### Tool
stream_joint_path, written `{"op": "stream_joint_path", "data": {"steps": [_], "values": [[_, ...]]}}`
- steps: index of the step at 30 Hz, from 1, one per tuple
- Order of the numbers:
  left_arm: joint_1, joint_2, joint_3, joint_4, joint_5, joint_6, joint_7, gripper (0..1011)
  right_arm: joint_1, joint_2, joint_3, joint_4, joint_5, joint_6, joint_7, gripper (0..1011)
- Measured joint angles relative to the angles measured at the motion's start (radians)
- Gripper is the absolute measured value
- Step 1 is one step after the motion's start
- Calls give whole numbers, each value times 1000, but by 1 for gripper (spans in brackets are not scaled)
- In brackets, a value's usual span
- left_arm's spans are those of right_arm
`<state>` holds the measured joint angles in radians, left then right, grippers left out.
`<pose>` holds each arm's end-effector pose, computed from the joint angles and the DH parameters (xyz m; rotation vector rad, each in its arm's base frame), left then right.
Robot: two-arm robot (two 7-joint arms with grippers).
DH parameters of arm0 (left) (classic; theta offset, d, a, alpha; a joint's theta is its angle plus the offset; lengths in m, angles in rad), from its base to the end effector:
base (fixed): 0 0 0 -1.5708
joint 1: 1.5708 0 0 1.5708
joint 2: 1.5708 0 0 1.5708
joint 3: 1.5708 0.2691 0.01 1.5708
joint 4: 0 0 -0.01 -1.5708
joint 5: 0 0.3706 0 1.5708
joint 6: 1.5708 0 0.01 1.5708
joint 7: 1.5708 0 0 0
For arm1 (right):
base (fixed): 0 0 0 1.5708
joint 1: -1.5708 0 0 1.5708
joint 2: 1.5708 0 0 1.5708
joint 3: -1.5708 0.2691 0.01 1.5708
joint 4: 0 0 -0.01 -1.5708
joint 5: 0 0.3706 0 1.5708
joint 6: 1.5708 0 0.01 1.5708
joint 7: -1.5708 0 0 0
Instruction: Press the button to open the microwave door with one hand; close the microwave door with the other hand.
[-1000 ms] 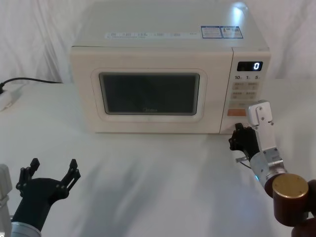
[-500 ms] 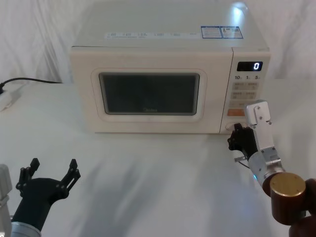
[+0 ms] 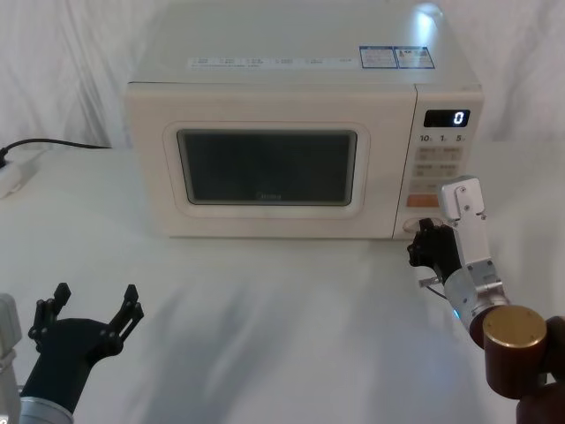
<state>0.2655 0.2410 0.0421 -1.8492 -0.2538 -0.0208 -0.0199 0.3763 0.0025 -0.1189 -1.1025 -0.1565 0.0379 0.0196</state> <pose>0.3197 0.0261 -0.2659 -0.0380 0.0140 1.4460 0.4840 0.0397 -0.2929 -0.2558 -0.0656 -1.4325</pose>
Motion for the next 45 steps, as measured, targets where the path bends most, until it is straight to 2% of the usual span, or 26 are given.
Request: {"op": "stream_joint_path", "data": {"steps": [45], "values": [[0,0,0,0,0,0,0,1001,52,-11,6,72,8,-12,-5,0]]}}
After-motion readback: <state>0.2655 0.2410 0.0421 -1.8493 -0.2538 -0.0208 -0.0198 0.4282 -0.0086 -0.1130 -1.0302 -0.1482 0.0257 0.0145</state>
